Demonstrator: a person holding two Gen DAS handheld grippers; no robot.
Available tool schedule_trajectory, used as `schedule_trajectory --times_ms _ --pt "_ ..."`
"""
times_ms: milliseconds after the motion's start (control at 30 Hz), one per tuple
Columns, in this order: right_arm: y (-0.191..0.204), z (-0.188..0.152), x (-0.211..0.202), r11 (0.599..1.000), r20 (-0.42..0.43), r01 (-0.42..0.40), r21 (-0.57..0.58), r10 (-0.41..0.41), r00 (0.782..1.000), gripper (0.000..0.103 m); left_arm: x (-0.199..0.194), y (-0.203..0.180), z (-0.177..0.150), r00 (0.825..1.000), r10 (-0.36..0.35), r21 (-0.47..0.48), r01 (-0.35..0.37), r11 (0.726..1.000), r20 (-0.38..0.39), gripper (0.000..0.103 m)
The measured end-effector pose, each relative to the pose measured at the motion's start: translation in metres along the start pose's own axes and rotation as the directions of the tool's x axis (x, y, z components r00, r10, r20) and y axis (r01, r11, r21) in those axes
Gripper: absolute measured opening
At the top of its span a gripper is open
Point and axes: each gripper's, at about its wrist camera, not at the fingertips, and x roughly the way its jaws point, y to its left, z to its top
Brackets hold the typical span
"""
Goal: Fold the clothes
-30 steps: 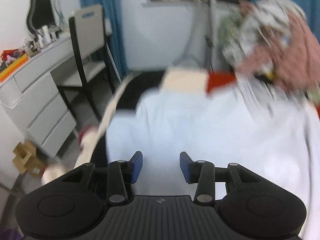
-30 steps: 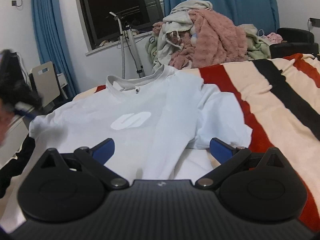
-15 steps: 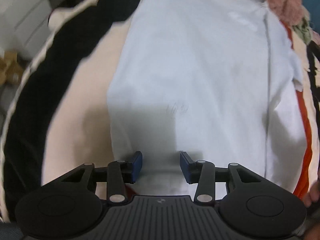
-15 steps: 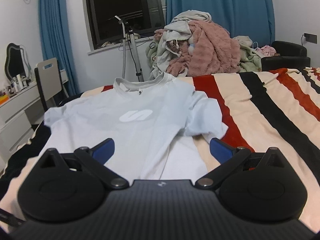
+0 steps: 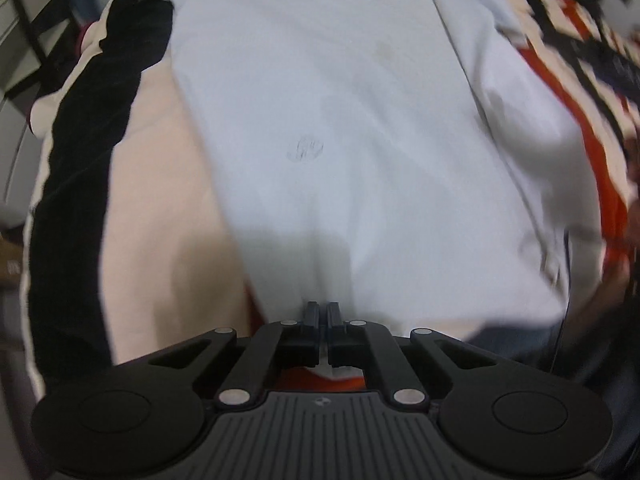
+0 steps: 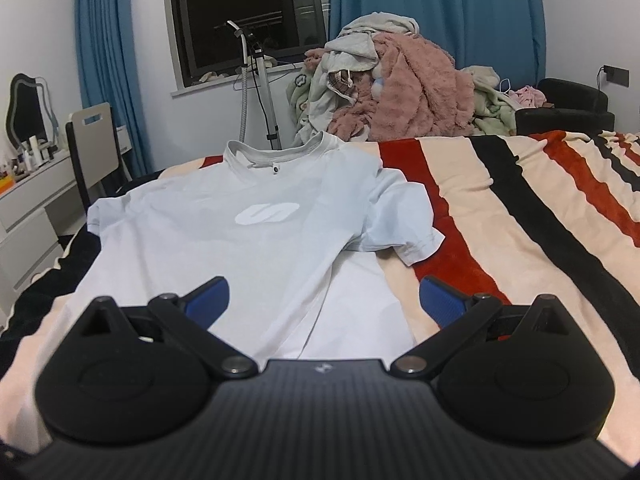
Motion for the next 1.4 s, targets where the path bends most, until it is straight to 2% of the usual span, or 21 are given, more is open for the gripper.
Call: schedule_trajectory --times_ms 167,267,433,533,600,667,767,833,900,967,1033,1067,1233,1300,1400 --pt "-0.002 0.001 -0.002 1.000 0.007 -0.018 0.010 0.017 1.000 0.103 -0.011 0.020 -0.027 0.994 0.095 0.006 -0.095 0.995 -0.051 0.003" --pt "-0.002 0.003 -0.005 1.000 0.020 -0.027 0.009 0.027 0.999 0.103 -0.026 0.025 -0.033 0.998 0.065 -0.053 -0.066 0.996 -0.017 0.005" --pt "0.000 0.005 -0.013 0.999 0.045 -0.038 0.005 0.038 0.998 0.103 -0.050 0.022 -0.031 0.996 0.035 -0.119 -0.026 0.993 0.078 0.024" --pt "-0.001 0.008 -0.018 0.999 0.072 -0.043 0.008 0.042 0.997 0.103 -0.057 0.013 -0.021 0.986 0.032 -0.140 -0.010 0.990 0.161 0.039" --pt "-0.002 0.010 -0.022 0.999 0.097 -0.042 0.010 0.041 0.994 0.103 -0.065 0.007 -0.008 0.967 0.044 -0.138 -0.010 0.990 0.250 0.045" --pt "-0.003 0.011 -0.025 0.999 0.122 -0.035 0.010 0.033 0.992 0.103 -0.072 0.000 0.003 0.943 0.043 -0.133 0.002 0.991 0.330 0.047" --pt "-0.004 0.013 -0.030 1.000 0.156 -0.028 0.010 0.026 0.987 0.103 -0.077 -0.008 0.019 0.898 0.011 -0.144 0.059 0.988 0.439 0.051" --pt "-0.004 0.014 -0.034 1.000 0.182 -0.019 0.006 0.017 0.983 0.103 -0.080 -0.018 0.030 0.862 0.009 -0.138 0.071 0.988 0.507 0.054" --pt "-0.003 0.014 -0.038 1.000 0.209 -0.008 -0.005 0.009 0.978 0.103 -0.076 -0.023 0.041 0.830 0.010 -0.131 0.076 0.989 0.558 0.063" --pt "-0.003 0.014 -0.041 1.000 0.231 0.001 -0.013 0.002 0.973 0.103 -0.065 -0.027 0.056 0.800 0.002 -0.123 0.090 0.988 0.600 0.067" --pt "-0.004 0.014 -0.040 1.000 0.243 0.005 -0.010 -0.002 0.970 0.103 -0.054 -0.027 0.059 0.773 -0.006 -0.119 0.105 0.987 0.634 0.078" --pt "-0.005 0.014 -0.039 1.000 0.244 0.005 -0.006 -0.003 0.970 0.103 -0.052 -0.025 0.057 0.763 -0.008 -0.119 0.110 0.987 0.646 0.085" --pt "-0.004 0.013 -0.028 1.000 0.224 0.006 0.018 -0.009 0.975 0.103 -0.038 -0.013 0.045 0.724 0.066 -0.131 0.034 0.991 0.687 0.099" --pt "-0.004 0.013 -0.023 0.999 0.209 0.000 0.033 -0.007 0.978 0.103 -0.035 -0.004 0.040 0.721 0.080 -0.154 0.038 0.987 0.688 0.100" --pt "-0.004 0.012 -0.018 0.999 0.187 -0.001 0.052 -0.008 0.982 0.103 -0.030 0.009 0.039 0.727 0.081 -0.184 0.064 0.981 0.682 0.101"
